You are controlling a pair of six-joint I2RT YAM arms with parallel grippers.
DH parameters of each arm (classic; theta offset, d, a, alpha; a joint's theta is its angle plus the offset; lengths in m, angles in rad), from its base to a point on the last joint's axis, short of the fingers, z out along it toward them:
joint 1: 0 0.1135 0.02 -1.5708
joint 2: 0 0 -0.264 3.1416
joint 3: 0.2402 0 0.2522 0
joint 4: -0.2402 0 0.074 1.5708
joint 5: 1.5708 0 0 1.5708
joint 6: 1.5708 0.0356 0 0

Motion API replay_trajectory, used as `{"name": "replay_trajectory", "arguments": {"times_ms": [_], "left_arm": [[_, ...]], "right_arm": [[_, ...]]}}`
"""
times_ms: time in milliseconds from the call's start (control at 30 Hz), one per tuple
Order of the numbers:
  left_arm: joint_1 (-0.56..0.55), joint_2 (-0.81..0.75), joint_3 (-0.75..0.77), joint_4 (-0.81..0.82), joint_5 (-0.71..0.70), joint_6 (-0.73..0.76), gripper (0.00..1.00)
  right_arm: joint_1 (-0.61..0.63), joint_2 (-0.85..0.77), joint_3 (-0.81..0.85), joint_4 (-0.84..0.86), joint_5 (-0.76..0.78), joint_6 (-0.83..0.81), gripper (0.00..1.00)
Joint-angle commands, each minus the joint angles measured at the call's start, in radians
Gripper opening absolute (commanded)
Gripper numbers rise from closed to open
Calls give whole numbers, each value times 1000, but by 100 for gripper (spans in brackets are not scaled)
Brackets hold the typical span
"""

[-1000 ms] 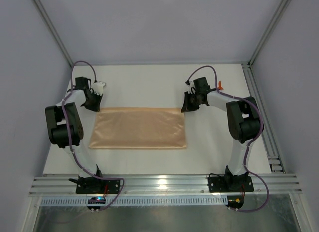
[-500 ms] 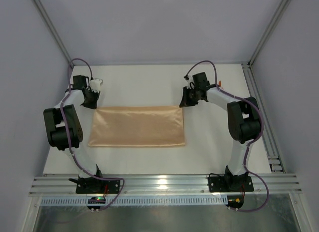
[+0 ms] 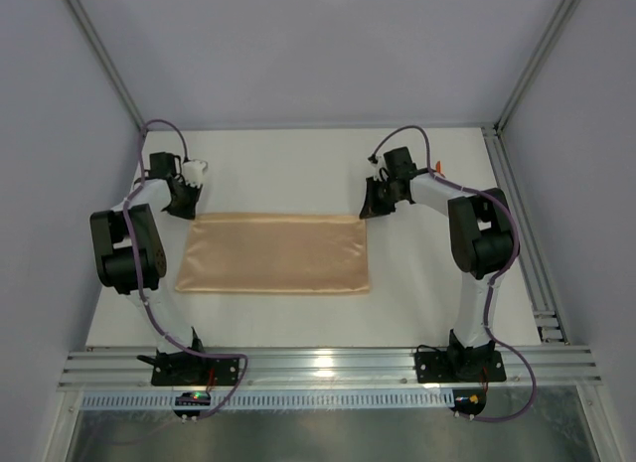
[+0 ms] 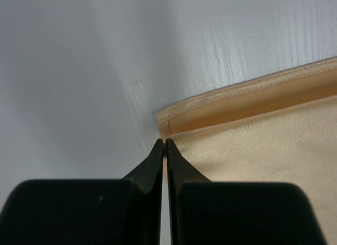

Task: Fold the napkin into a case and place the utensils inside
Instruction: Smooth out the rectangle-folded napkin at the center of the board.

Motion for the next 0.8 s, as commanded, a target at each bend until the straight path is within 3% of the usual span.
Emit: {"name": "replay_trajectory", "arguments": {"times_ms": [0,167,267,367,533,667,733,767], "left_arm": [[-6,8,17,13,-5,17,0],[-13,11,17,21,-15,17,0],[-14,16,21,23,-47,18,6],[-13,-16,20,23,-81,0,31],[-14,-157,1,13,-109,-20,57],[-14,-295,-35,-91,-81,-38,56],[-37,-378,-75,-199,-52,-34,40],[-54,-401,-127,-242,-54,4,33]], "right_arm": [[-9,-45,-4,-24,36,-4,3],[-8,-59,-18,-18,60,-4,4],[-9,-43,6,-19,66,-11,26],[-9,-46,46,-55,94,-27,37],[9,-221,10,-50,267,-44,45],[116,-399,-104,-52,425,-58,40],[188,-481,-211,-20,372,-32,29],[257,-500,-255,47,315,21,19]]}}
